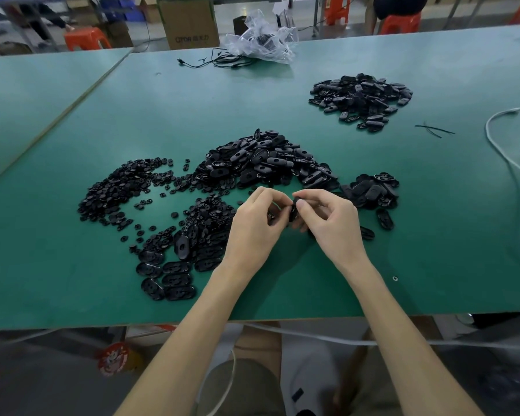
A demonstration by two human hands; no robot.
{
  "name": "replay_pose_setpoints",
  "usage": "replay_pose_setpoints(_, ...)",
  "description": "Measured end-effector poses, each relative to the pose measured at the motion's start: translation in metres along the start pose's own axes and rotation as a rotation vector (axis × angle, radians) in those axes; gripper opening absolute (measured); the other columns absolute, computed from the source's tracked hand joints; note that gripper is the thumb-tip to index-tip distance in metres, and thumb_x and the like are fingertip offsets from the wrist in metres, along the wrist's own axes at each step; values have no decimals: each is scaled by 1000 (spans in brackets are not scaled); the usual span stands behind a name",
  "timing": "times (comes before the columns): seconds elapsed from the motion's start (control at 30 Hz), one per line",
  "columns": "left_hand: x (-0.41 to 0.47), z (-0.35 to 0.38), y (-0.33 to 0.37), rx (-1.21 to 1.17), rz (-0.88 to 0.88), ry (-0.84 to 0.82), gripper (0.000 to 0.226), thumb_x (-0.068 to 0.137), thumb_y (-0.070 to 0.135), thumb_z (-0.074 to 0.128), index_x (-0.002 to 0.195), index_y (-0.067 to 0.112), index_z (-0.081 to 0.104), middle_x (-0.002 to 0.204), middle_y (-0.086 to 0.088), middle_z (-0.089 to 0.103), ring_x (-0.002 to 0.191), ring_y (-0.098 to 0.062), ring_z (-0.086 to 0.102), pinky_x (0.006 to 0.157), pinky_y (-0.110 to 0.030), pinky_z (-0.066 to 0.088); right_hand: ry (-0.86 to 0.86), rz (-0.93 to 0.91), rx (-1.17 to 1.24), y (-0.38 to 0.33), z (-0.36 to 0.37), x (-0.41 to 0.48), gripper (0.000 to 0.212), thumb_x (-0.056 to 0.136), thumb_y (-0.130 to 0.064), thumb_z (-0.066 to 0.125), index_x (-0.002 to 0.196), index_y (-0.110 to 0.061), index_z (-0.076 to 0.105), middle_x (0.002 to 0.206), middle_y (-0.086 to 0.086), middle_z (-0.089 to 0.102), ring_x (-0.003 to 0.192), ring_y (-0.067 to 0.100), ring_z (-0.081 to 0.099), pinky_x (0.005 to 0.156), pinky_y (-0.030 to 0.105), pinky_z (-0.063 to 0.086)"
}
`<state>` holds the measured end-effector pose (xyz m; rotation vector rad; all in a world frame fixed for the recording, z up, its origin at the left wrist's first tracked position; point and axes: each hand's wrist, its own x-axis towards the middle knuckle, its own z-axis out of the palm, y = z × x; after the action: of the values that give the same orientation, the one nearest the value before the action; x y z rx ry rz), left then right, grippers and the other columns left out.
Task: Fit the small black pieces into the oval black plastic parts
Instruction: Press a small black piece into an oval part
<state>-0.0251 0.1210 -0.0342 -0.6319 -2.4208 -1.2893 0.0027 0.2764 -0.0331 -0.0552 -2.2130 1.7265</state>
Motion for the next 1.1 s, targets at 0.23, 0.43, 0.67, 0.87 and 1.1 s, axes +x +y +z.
replay_pose_setpoints(0.23,1,0,-1,-44,-10,-36,11,93,4,74,100,12,72,97,5,68,82,1,61,72,-6,42,13,3,-17,-1,-1,-1,15,99,-5,65,107,-11,76,84,-2,78,64,15,73,65,23,58)
replay_pose_setpoints(0.43,2,-1,-3,-74,-10,-65,15,93,-1,73,99,13,72,97,5,67,84,-5,64,74,-7,43,14,8,-22,-2,-1,-1,15,99,-5,65,108,-10,76,86,0,78,63,13,73,63,21,56)
replay_pose_setpoints(0.67,3,-1,-1,-161,-40,-82,16,89,1,77,92,15,72,94,8,66,77,-9,66,70,-12,45,2,7,-43,-4,-2,-1,18,99,-3,63,108,-8,78,88,3,77,60,8,68,60,18,52)
replay_pose_setpoints(0.87,3,-1,0,-222,-115,-100,25,86,4,81,92,23,66,99,6,66,79,-15,68,71,-20,48,-27,-22,-64,-6,-1,-2,21,102,-3,60,109,-10,79,102,5,70,77,18,70,66,27,59)
replay_pose_setpoints(1.1,3,0,-1,-237,-165,-86,37,87,10,82,96,37,58,99,12,68,84,-14,68,72,-20,51,-37,-29,-70,-6,-1,-2,22,104,-5,60,112,-11,79,101,2,66,78,12,68,69,24,57)
